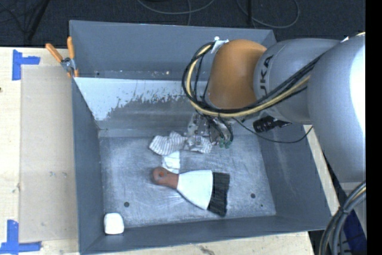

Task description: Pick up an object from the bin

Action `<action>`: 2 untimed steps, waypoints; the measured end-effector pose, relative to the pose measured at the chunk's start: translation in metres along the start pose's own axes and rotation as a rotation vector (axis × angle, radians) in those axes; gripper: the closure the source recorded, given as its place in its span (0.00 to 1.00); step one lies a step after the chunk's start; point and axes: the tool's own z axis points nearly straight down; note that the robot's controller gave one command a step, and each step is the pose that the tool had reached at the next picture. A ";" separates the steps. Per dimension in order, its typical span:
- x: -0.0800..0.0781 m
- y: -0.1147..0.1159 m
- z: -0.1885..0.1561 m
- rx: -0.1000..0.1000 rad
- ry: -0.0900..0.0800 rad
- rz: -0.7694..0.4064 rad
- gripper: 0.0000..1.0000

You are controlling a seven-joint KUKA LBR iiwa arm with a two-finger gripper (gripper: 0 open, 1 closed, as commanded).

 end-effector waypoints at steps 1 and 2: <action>0.002 0.000 -0.016 0.001 0.008 0.000 1.00; 0.001 0.000 -0.039 0.000 0.005 0.000 1.00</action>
Offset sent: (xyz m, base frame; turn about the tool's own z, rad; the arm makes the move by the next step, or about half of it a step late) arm 0.0001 -0.0001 0.0837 0.0000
